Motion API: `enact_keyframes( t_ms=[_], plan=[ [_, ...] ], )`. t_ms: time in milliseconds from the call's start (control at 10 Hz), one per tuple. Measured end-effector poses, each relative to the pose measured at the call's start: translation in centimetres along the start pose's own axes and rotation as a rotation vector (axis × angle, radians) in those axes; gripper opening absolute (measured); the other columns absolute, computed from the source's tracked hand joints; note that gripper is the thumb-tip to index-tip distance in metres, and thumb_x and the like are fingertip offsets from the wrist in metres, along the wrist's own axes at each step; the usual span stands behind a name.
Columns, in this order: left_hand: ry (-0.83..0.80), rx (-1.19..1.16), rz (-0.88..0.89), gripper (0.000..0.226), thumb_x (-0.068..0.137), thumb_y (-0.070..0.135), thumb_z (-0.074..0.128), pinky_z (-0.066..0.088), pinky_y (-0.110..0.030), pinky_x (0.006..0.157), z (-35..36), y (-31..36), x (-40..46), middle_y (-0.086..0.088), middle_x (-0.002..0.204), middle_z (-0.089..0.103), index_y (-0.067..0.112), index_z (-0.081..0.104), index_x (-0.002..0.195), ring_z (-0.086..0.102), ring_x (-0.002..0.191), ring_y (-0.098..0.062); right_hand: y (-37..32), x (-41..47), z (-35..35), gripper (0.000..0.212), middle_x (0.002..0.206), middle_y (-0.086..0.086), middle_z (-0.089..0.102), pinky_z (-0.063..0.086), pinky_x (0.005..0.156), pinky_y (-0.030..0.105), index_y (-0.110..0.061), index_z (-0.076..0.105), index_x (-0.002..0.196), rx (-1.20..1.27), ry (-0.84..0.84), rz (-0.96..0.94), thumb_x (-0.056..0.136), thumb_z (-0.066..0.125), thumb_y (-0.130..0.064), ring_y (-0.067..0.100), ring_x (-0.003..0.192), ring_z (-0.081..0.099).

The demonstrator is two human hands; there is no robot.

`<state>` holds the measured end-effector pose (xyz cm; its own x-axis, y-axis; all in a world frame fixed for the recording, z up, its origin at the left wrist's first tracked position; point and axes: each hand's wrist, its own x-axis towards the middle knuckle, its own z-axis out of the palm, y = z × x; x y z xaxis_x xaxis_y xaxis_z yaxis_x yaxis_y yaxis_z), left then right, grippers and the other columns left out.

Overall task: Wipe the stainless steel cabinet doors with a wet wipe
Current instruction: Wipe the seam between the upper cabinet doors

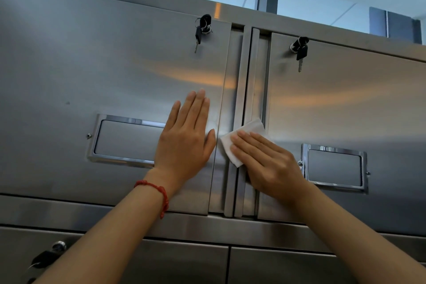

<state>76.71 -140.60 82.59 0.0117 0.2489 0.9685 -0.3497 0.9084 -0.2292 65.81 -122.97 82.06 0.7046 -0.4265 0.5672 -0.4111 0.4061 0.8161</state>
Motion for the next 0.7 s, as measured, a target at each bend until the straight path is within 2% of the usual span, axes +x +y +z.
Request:
enact_keyframes(
  t_ms=[700],
  plan=[
    [-0.003, 0.006, -0.004, 0.059, 0.096, 0.034, 0.029, 0.028, -0.047, 0.112, 0.0, 0.0, 0.0, -0.021, 0.147, 0.034, -0.003, 0.038, 0.140, 0.030, 0.138, -0.031, -0.3, 0.5, 0.6, 0.031, 0.120, 0.022, 0.062, 0.045, 0.101, 0.043, 0.004, 0.068, 0.111, 0.010, 0.021, 0.084, 0.081, 0.068, -0.007, 0.032, 0.116, 0.058]
  ],
)
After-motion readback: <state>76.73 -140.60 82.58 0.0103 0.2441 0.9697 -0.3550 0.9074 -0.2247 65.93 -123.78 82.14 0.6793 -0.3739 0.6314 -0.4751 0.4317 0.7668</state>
